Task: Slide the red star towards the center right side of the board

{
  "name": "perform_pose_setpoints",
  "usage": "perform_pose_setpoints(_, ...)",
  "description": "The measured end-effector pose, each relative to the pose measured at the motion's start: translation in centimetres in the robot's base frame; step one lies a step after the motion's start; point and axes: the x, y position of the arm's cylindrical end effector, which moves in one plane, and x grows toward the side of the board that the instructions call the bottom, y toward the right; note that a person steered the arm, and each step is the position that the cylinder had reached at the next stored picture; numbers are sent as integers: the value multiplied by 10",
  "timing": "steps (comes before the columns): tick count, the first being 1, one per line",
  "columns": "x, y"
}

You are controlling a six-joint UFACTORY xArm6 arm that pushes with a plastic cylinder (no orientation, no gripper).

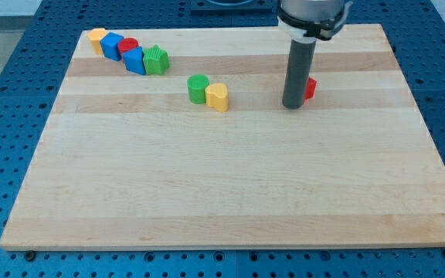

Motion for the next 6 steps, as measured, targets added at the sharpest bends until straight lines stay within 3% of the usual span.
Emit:
perform_pose_setpoints(1, -4, -43)
perform_pose_setpoints(2, -27, -48)
perform_pose_setpoints(3, -38, -25)
perform_pose_setpoints(6, 2, 54)
